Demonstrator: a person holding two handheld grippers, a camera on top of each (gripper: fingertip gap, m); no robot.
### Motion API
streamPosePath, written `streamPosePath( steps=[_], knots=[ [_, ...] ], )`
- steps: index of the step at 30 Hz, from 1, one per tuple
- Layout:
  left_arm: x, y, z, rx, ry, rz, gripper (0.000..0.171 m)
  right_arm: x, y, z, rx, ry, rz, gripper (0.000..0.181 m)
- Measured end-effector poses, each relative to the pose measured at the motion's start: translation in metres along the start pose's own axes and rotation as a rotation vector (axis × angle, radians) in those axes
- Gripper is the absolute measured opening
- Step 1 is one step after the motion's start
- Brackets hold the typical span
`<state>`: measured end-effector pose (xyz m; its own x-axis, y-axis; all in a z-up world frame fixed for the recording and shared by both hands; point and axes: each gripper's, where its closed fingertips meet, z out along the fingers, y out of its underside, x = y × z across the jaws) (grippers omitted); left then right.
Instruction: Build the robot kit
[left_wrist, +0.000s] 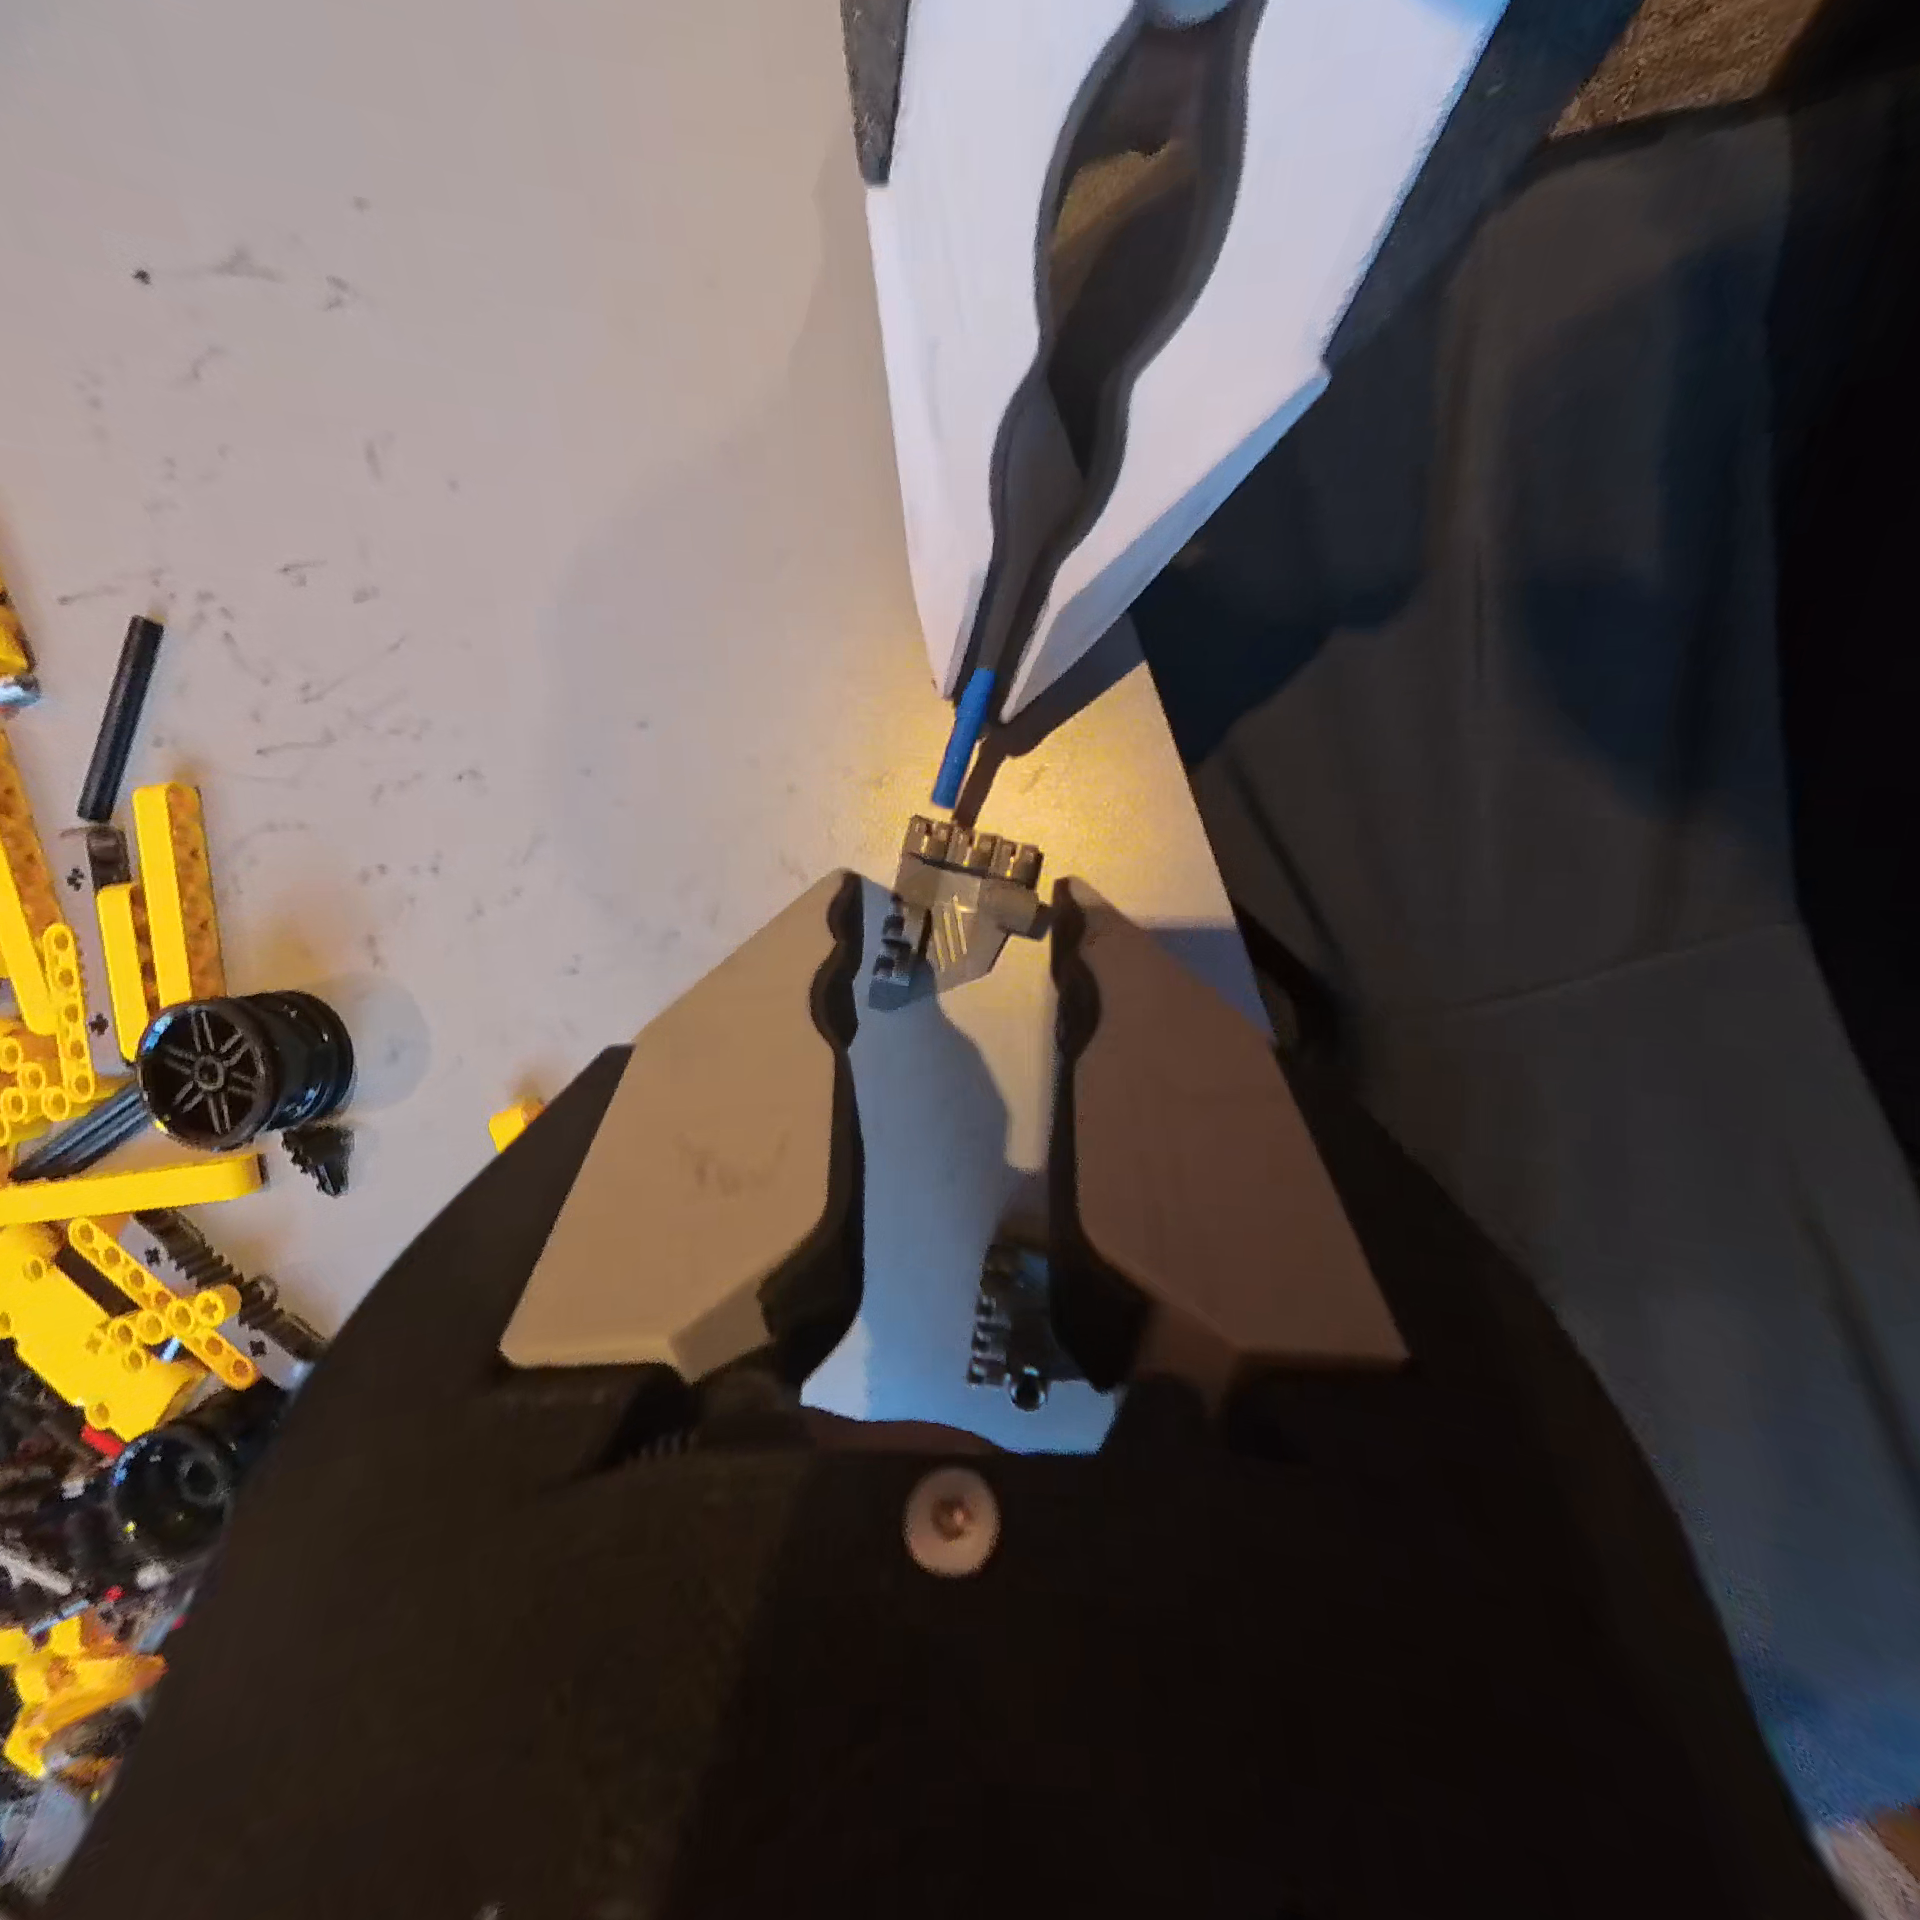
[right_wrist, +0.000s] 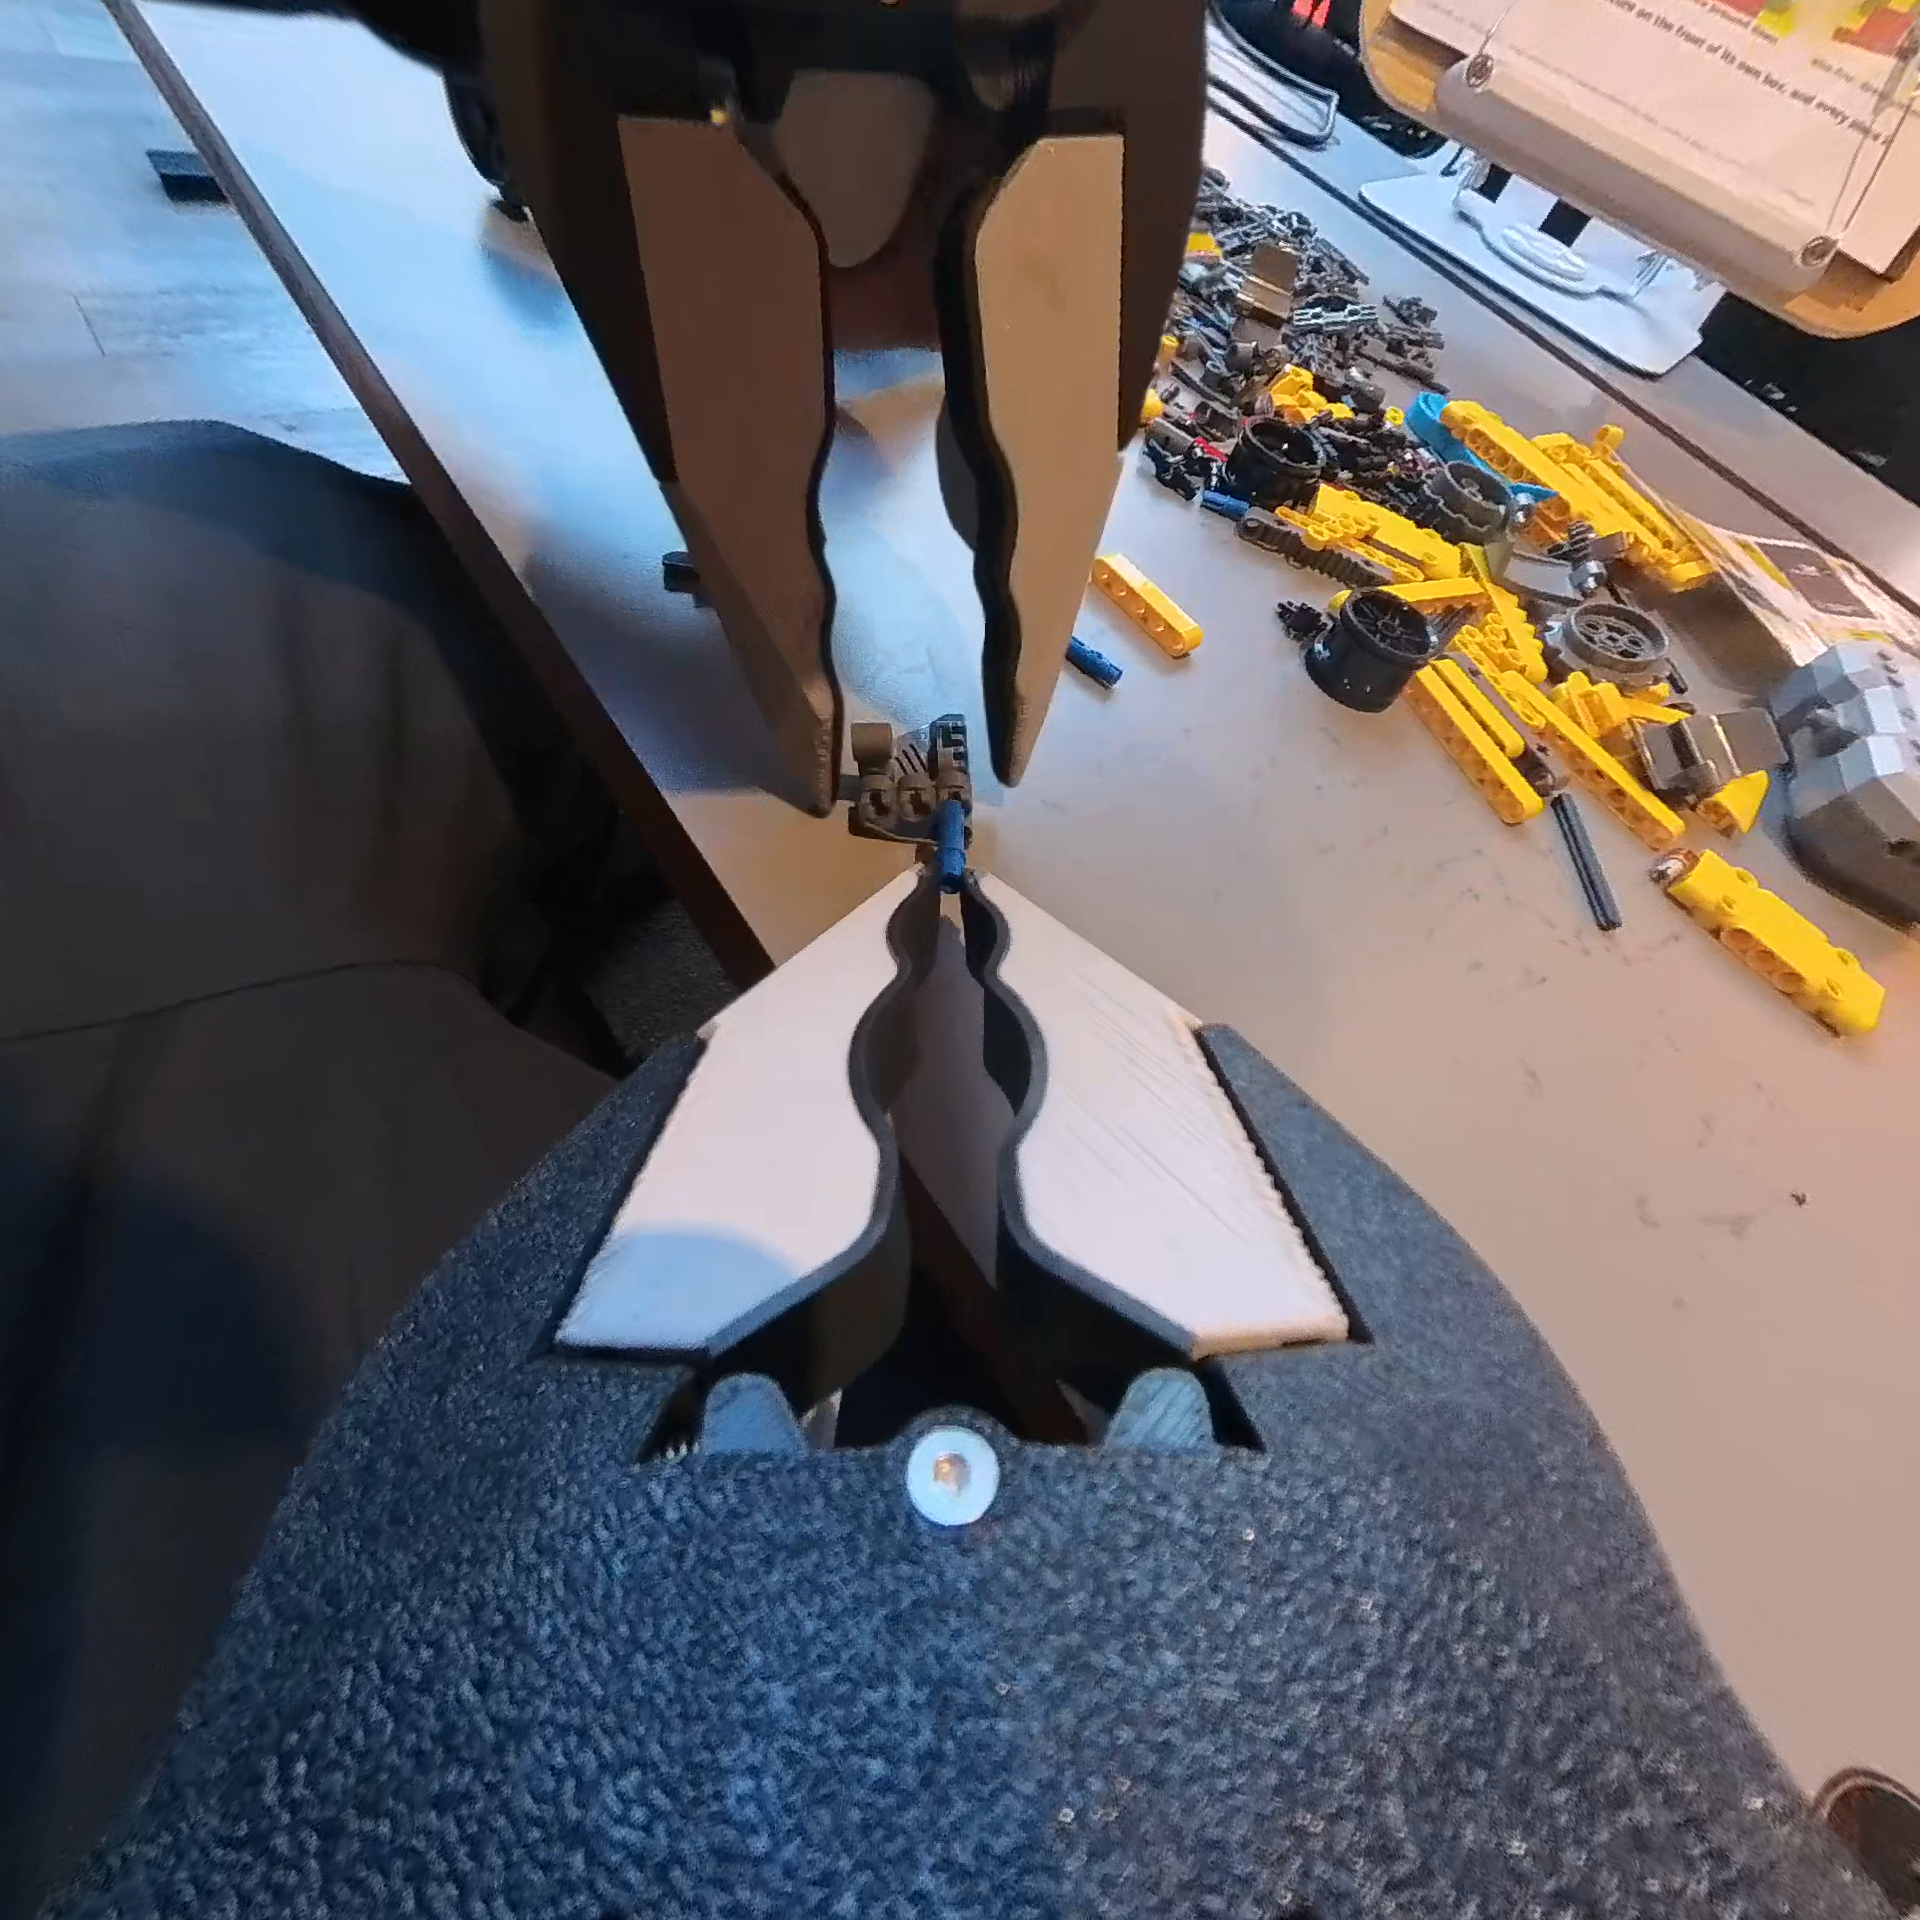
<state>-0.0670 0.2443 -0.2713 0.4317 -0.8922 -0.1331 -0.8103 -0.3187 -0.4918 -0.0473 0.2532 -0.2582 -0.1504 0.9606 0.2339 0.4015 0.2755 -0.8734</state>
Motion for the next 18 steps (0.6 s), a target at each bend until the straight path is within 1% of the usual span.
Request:
streamPosePath(
  steps=[5, 7, 12, 18],
  knots=[
    [0.0015, -0.0013, 0.0017, 0.022, 0.065, 0.001, 0.03, -0.0004, 0.0008, 0.0033, -0.002, 0.003, -0.005, 0.004],
    [0.0022, -0.0019, 0.0029, 0.036, 0.093, -0.016, 0.02, 0.0007, 0.0009, 0.0039, -0.005, 0.011, -0.006, 0.005],
    [0.003, -0.0026, 0.0031, 0.066, 0.094, -0.02, 0.018, 0.0023, 0.0027, 0.0042, -0.021, 0.027, -0.028, 0.005],
    [0.0045, -0.0018, 0.0025, 0.068, 0.087, -0.017, 0.015, 0.001, 0.0047, 0.0052, -0.05, 0.041, -0.086, 0.004]
  ],
)
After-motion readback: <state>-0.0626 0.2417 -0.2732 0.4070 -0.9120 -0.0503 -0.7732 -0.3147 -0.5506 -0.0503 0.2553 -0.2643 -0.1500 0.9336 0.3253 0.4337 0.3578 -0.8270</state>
